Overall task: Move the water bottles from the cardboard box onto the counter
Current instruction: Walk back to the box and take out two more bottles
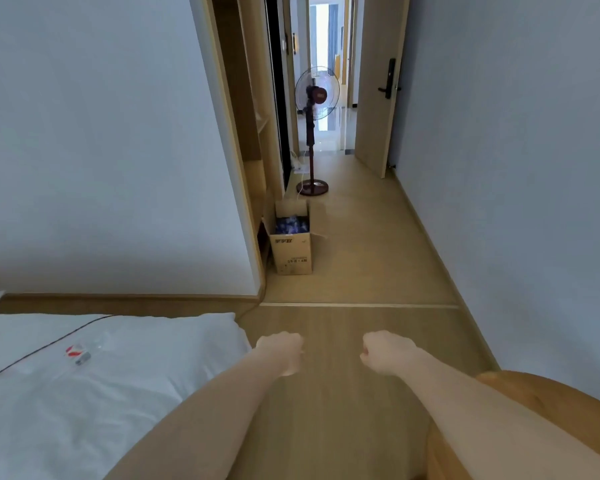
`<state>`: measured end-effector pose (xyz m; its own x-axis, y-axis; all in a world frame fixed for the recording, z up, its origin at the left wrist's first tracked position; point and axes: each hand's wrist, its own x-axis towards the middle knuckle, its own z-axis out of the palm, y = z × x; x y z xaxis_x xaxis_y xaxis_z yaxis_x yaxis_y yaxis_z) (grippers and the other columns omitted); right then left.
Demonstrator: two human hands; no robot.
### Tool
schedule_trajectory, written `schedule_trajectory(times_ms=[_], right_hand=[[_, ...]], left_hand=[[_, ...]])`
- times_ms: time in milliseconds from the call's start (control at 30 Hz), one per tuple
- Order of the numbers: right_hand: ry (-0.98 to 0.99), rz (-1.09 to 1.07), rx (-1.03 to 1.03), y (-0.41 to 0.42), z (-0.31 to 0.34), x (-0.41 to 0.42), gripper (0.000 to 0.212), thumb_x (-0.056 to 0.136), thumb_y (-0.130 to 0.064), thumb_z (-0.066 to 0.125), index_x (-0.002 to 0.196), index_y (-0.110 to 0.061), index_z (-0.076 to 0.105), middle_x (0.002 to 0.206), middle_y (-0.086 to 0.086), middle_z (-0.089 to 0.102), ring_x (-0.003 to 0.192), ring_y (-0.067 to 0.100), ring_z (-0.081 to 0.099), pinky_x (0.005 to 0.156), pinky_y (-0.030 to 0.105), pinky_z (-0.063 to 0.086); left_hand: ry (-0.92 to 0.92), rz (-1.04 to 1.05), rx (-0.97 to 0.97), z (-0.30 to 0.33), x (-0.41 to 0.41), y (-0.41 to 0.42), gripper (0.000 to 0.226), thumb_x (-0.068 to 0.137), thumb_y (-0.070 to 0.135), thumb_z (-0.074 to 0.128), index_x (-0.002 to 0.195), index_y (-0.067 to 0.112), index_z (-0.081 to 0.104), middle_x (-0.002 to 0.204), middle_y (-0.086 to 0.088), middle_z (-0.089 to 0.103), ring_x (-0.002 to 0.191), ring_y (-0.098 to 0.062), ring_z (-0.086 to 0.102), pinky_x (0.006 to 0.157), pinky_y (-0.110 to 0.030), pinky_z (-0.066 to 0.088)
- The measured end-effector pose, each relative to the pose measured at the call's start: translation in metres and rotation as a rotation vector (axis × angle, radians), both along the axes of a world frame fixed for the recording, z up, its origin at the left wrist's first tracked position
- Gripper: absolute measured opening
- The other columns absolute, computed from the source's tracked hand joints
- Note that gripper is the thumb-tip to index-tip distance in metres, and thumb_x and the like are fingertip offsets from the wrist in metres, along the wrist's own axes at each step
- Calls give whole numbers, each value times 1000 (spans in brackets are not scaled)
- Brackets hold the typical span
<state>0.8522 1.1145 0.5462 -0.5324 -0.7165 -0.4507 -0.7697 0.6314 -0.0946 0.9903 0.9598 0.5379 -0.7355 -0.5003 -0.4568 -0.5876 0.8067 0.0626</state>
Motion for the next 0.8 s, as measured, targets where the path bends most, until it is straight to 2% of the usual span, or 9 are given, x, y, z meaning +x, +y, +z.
schedule_trajectory(times_ms=[133, 300, 400, 467, 567, 667, 800], right_hand=[[8, 18, 10, -60, -11, -57, 28, 98, -30, 41, 112, -11, 57, 112, 7, 62, 102, 26, 60, 78, 35, 45], [13, -6, -8, -146, -18, -142, 30, 98, -32, 41, 115, -12, 57, 116, 6, 61, 106, 26, 59, 78, 33, 43], [24, -6, -8, -203, -16, -193, 30, 99, -33, 41, 114, -12, 57, 115, 6, 61, 104, 26, 59, 77, 34, 43], [44, -8, 1, -238, -11, -227, 30, 99, -32, 42, 115, -12, 57, 116, 7, 60, 106, 27, 59, 79, 36, 45], [63, -40, -27, -281, -1, -278, 31, 99, -32, 43, 118, -11, 56, 120, 8, 58, 110, 28, 58, 85, 37, 46], [34, -75, -1, -310, 1, -323, 31, 100, -31, 42, 117, -10, 56, 119, 9, 58, 110, 27, 58, 83, 35, 44], [-3, -130, 47, -346, -11, -393, 24, 97, -23, 46, 111, -11, 60, 113, 6, 64, 95, 24, 59, 75, 31, 42]], left_hand=[[-69, 49, 14, -11, -52, -69, 37, 96, 14, 39, 130, 12, 54, 122, -7, 61, 110, -27, 60, 90, -35, 48], [-49, -1, -5, -15, -140, -160, 38, 97, 13, 37, 133, 14, 52, 125, -7, 60, 111, -27, 59, 80, -32, 45], [-26, -1, 19, -15, -194, -216, 34, 99, 14, 37, 128, 10, 55, 106, -5, 59, 96, -26, 58, 77, -32, 45], [-18, 2, 41, -12, -233, -255, 30, 100, 18, 39, 123, 6, 56, 100, -6, 56, 97, -26, 59, 82, -33, 49], [5, -45, 61, -4, -293, -304, 28, 98, 19, 44, 120, 8, 57, 111, -7, 61, 104, -26, 60, 92, -37, 51], [-2, -112, 34, 1, -346, -335, 26, 97, 13, 42, 119, 10, 55, 115, -8, 60, 104, -26, 59, 92, -39, 50], [-34, -184, 20, -4, -421, -372, 24, 95, 10, 44, 116, 9, 56, 113, -9, 61, 102, -28, 59, 88, -40, 49]])
